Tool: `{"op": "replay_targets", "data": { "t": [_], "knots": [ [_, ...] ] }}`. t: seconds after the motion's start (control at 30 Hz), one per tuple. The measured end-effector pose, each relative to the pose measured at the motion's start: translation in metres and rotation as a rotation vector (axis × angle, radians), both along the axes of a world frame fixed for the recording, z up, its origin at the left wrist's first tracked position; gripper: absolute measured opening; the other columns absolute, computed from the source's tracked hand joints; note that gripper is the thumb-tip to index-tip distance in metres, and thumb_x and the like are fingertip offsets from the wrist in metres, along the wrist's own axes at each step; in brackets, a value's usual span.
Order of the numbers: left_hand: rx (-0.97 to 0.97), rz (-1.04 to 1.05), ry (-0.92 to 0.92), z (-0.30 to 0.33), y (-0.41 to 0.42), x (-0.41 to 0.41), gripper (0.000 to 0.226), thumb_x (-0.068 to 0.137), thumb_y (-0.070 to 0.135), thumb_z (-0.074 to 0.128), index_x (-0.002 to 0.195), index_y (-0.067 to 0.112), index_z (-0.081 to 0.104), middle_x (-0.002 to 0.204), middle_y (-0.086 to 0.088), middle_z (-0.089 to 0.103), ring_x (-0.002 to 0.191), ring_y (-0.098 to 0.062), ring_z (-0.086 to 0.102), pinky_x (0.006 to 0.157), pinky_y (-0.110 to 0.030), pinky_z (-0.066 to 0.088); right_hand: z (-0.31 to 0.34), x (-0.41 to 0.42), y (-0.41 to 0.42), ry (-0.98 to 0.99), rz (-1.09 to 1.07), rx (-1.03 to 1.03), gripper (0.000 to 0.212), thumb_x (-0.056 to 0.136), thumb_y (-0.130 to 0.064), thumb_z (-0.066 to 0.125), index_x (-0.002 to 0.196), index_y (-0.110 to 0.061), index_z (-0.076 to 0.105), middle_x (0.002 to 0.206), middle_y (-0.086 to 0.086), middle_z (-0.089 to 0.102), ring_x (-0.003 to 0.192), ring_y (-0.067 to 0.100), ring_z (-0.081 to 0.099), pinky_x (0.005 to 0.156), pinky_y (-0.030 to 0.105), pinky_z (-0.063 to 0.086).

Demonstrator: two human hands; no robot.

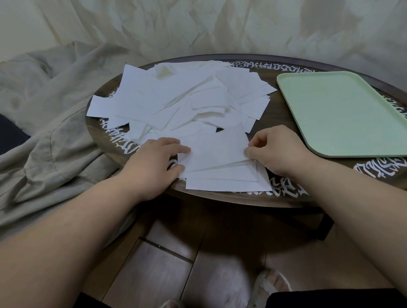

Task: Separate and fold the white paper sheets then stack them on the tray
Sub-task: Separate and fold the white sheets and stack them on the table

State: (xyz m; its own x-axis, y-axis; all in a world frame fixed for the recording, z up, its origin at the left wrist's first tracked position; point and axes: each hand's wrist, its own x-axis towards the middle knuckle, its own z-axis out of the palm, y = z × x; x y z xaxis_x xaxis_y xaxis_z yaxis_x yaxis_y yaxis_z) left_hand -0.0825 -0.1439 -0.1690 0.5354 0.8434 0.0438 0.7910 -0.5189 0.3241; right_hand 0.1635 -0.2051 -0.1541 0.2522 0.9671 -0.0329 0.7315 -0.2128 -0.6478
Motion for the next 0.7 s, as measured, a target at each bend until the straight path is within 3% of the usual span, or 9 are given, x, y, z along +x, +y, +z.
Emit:
{"op": "replay_targets", "data": {
  "t": [0.37, 0.57, 0.7],
  "knots": [
    [0.015, -0.035, -0.039, 0.0014, 0.0005, 0.0004, 0.03, 0.091, 0.019, 0.063, 0.118, 0.03, 0.07, 0.136, 0.008, 0.058, 0.126, -0.018, 0.047, 0.1, -0.024, 0.031, -0.0008, 0.0037, -0.0009, -0.148, 0.041, -0.012, 0.011, 0.083, -0.021, 0.068, 0.074, -0.015, 0.064, 0.067, -0.009, 0.057, 0.062, 0.008, 0.05, 0.055, 0.024, 0.037],
    [0.004, -0.029, -0.029, 0.0031, -0.0012, 0.0013, 0.028, 0.092, 0.02, 0.061, 0.116, 0.029, 0.071, 0.135, 0.01, 0.058, 0.126, -0.017, 0.048, 0.103, -0.029, 0.035, 0.0026, 0.002, -0.0031, -0.261, 0.288, 0.045, 0.011, 0.078, -0.025, 0.073, 0.082, -0.021, 0.063, 0.08, -0.011, 0.05, 0.076, 0.008, 0.049, 0.07, 0.026, 0.037],
    [0.011, -0.04, -0.056, 0.004, -0.003, 0.0025, 0.025, 0.092, 0.015, 0.061, 0.112, 0.024, 0.073, 0.131, 0.009, 0.061, 0.122, -0.016, 0.053, 0.098, -0.023, 0.036, 0.0004, 0.0067, -0.0014, -0.347, 0.37, 0.062, 0.009, 0.082, -0.025, 0.071, 0.088, -0.018, 0.072, 0.089, -0.003, 0.061, 0.079, 0.012, 0.055, 0.076, 0.03, 0.045]
  ]
}}
